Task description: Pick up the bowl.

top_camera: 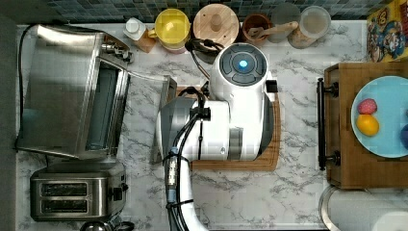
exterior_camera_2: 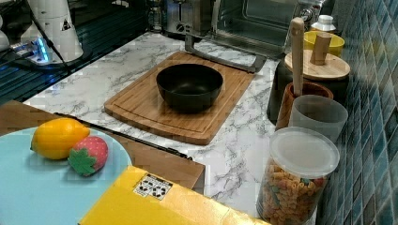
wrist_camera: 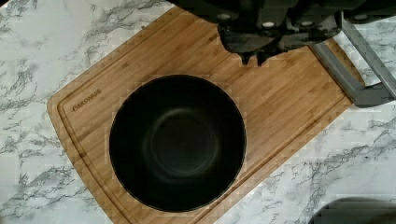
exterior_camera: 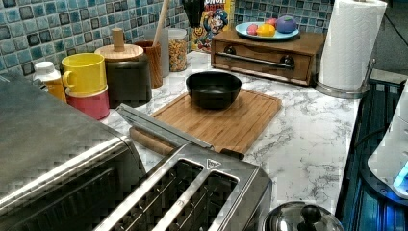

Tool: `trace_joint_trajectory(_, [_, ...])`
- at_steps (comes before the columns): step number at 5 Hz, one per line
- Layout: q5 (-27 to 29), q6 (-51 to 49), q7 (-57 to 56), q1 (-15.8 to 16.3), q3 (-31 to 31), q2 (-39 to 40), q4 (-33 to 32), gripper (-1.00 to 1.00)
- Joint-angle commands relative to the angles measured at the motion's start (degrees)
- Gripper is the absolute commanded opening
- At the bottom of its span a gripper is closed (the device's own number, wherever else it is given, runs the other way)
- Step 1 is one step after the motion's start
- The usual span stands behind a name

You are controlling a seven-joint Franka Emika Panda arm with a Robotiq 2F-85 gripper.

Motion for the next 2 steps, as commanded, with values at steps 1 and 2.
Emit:
trace_joint_trajectory(1, [0.1,0.2,-0.1,-0.3,-0.1,0.0,0.0,-1.0])
trace_joint_trajectory(2, [-0.9,2.5,0.8,-0.5,-0.3,-1.1,-4.4,-1.0])
